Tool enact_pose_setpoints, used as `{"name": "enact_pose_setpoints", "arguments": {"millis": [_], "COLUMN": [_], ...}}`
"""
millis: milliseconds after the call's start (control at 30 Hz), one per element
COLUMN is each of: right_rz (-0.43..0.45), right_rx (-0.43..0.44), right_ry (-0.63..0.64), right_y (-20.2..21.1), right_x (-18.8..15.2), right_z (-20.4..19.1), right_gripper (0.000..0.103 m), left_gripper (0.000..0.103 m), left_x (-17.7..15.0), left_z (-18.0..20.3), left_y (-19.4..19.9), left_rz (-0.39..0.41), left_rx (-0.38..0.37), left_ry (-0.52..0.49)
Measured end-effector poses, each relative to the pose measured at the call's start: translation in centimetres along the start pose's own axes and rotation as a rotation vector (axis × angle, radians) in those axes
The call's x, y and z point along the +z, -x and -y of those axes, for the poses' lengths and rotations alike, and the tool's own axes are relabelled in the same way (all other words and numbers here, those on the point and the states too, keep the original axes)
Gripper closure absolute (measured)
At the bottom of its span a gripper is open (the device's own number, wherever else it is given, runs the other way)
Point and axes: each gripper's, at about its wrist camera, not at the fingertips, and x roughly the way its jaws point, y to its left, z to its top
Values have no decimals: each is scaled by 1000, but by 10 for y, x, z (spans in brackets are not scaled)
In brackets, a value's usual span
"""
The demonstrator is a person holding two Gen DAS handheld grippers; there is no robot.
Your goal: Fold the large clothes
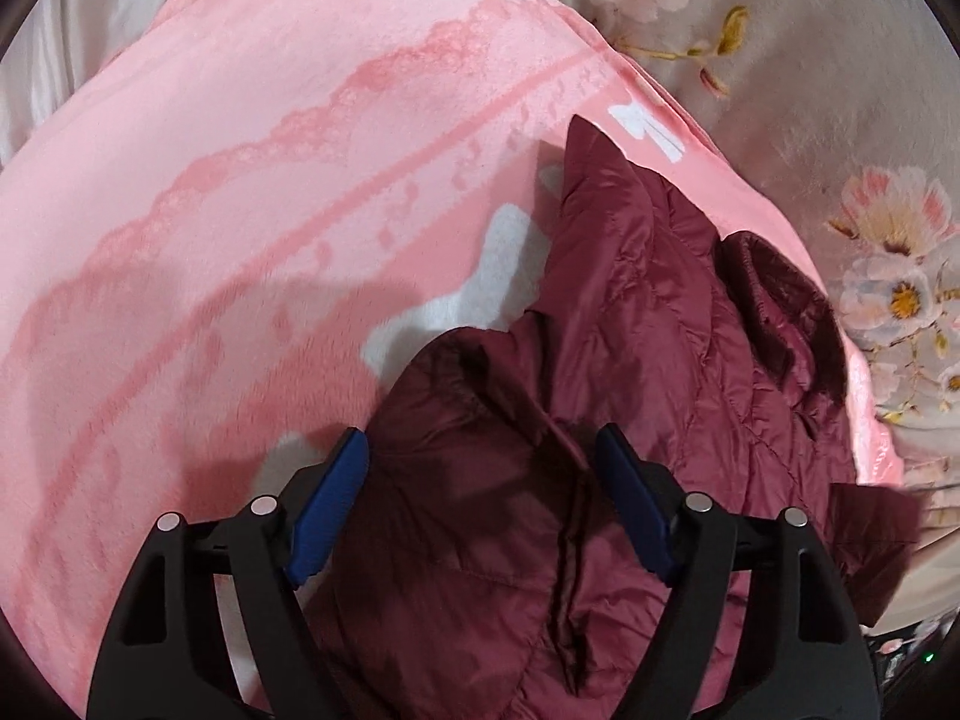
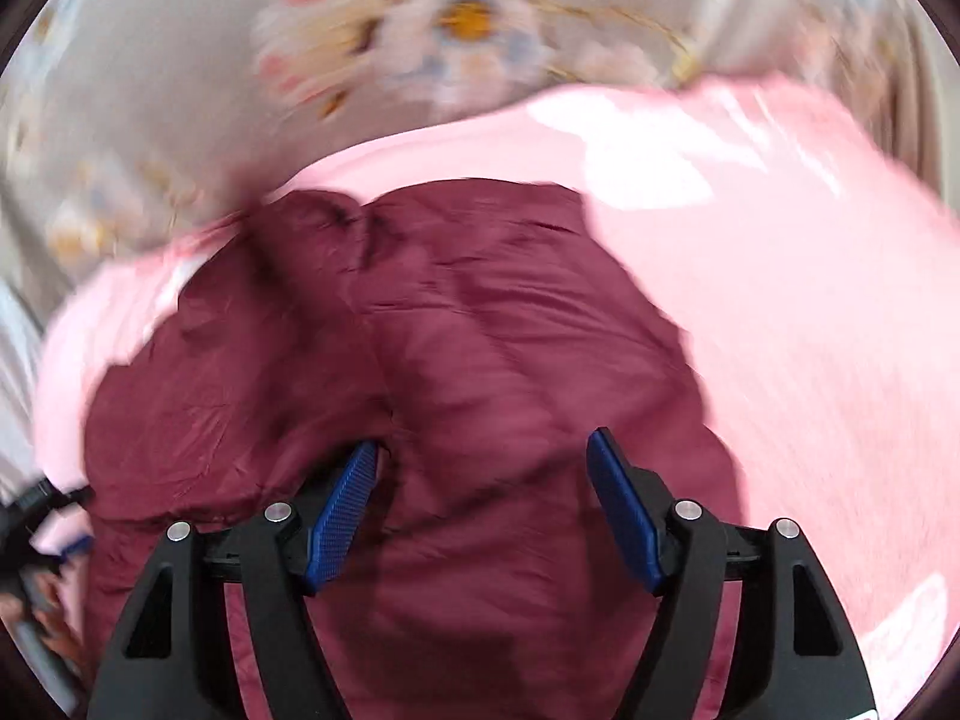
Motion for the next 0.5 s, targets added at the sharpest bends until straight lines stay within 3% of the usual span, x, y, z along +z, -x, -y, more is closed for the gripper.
{"name": "enact_pose_setpoints", "arguments": {"millis": [200, 300, 333, 367, 433, 467, 500], "right_rz": [-46, -75, -80, -82, -93, -102, -104], "right_rx": [108, 148, 152, 154, 159, 156, 168], "right_ry": [-1, -60, -61, -61, -45, -27, -2], "right_y": [-4, -17, -21, -25, -30, -33, -32], "right_x": [7, 11, 12, 14, 15, 18, 21], "right_z": [2, 9, 9, 7, 3, -2, -8], "right_gripper": [32, 32, 32, 35, 61, 85, 98], "left_gripper": [28, 29, 33, 49, 97, 102, 103], "left_x": [-3, -2, -2, 0, 3, 6, 7], "left_z": [13, 20, 20, 20, 18, 16, 15], "left_y": [9, 1, 0, -2, -7, -10, -9], "left_rz": [-62, -79, -75, -68, -88, -97, -93], "left_rx": [-169, -191, -189, -190, -184, -184, -178], "left_ry": [80, 112, 119, 130, 126, 126, 126]}}
